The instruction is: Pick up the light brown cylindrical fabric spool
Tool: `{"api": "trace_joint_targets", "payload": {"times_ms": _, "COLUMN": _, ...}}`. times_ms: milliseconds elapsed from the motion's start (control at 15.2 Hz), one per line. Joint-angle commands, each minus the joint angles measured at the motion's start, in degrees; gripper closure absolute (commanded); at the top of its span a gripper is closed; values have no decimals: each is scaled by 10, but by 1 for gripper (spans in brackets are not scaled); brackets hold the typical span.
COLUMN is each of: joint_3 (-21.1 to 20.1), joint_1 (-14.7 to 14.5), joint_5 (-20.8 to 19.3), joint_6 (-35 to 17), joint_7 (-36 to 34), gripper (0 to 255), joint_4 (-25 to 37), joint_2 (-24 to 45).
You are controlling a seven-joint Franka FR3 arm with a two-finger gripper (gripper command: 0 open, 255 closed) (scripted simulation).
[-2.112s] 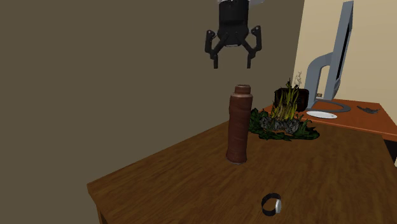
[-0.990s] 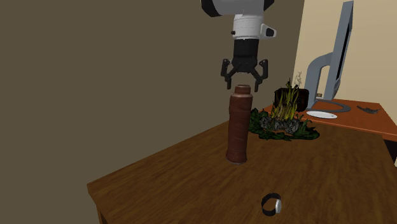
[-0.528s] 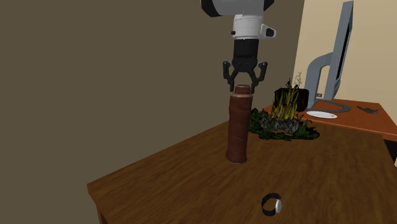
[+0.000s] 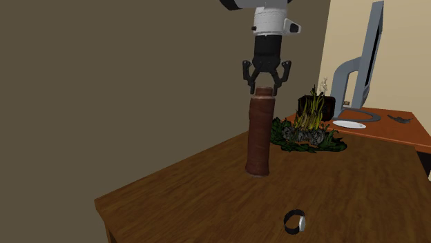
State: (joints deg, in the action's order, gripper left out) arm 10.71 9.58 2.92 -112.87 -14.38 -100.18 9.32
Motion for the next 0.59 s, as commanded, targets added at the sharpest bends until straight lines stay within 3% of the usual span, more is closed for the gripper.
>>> {"api": "trace_joint_targets", "payload": {"times_ms": 0, "joint_3": 0, "joint_1": 0, "joint_5": -1, "joint_6": 17, "joint_7": -1, "gripper": 255, "joint_4": 15, "joint_2": -3}}
{"api": "trace_joint_targets", "payload": {"times_ms": 528, "joint_3": 1, "joint_1": 0, "joint_5": -2, "joint_6": 77, "joint_7": -3, "gripper": 255, "joint_4": 72, "joint_2": -6}}
